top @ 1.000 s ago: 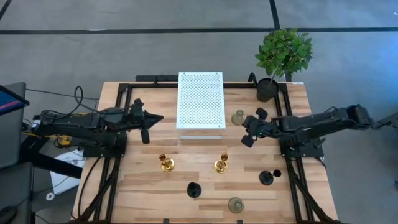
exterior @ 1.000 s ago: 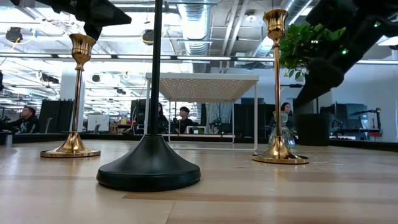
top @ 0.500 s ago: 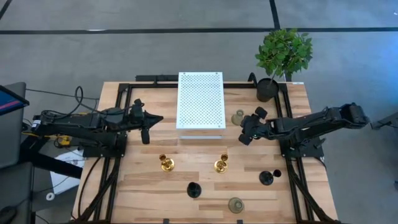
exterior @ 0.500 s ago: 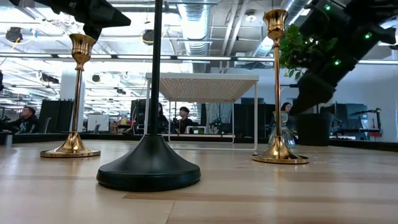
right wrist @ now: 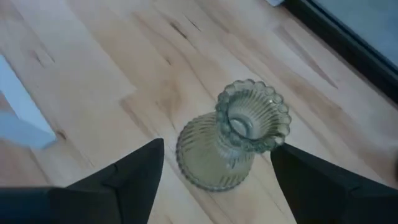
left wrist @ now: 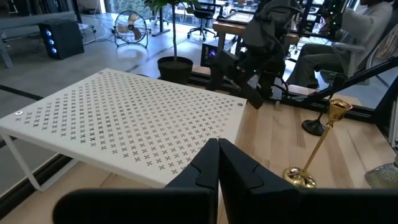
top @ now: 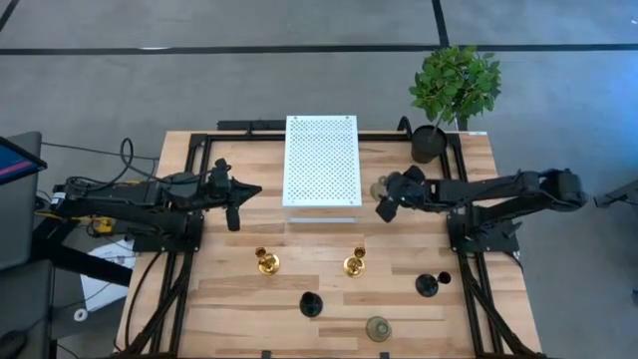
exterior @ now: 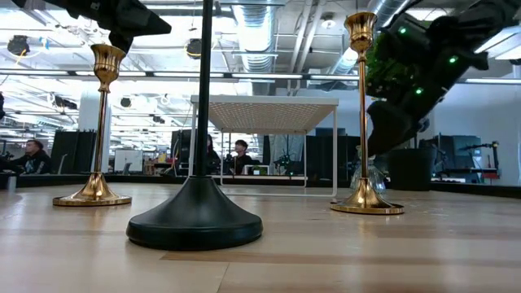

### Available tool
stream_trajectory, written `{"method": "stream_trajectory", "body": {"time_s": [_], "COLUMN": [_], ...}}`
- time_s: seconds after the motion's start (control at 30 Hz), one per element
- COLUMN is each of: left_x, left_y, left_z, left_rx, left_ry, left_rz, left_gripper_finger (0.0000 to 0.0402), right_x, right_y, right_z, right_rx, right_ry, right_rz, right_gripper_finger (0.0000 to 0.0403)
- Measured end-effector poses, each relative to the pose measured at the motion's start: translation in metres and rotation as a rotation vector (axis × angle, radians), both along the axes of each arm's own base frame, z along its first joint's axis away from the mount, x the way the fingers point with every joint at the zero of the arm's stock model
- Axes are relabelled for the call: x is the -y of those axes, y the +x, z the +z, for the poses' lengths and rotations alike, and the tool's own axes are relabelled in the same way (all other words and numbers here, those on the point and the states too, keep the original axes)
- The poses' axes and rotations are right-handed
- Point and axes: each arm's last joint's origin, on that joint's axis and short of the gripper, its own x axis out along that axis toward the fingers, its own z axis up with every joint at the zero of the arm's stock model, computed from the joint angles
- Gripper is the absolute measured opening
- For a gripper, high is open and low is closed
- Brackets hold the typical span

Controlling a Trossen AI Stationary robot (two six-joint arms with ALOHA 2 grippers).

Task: Pick & Place candle stick holders
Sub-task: Put the top green candle holder on the shelf

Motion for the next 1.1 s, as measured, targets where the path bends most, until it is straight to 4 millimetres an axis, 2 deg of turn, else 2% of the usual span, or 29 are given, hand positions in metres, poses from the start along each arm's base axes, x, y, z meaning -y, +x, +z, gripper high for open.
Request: {"method": "stream_trajectory", "body": {"time_s": [0.23,0.37,0.57,0.77,0.9,1.1], "left_x": [0.0,0.0,0.0,0.0,0.0,0.0], "left_y": [0.0,0.0,0.0,0.0,0.0,0.0], "left_z": [0.0,0.0,0.0,0.0,0.0,0.0], "left_rx": [0.003,0.003,0.005,0.011,0.011,0.01], "left_ry": [-0.007,-0.008,-0.015,-0.033,-0.033,-0.033], "left_rz": [0.0,0.0,0.001,0.001,0.001,0.0], "left_gripper_finger": [0.0005,0.0005,0.0005,0.0005,0.0005,0.0005], "right_x": [0.017,0.024,0.031,0.034,0.033,0.033], "right_y": [0.0,0.003,0.011,0.008,0.007,0.007], "right_z": [-0.006,-0.008,-0.006,-0.01,-0.01,-0.01], "right_rx": [-0.009,0.033,0.119,0.081,0.074,0.074], "right_ry": [-0.006,0.048,0.057,0.067,0.069,0.068], "right_rz": [-0.081,-0.069,-0.051,-0.071,-0.07,-0.069], "right_gripper_finger": [0.0286,0.0286,0.0286,0.0282,0.0249,0.0141]}}
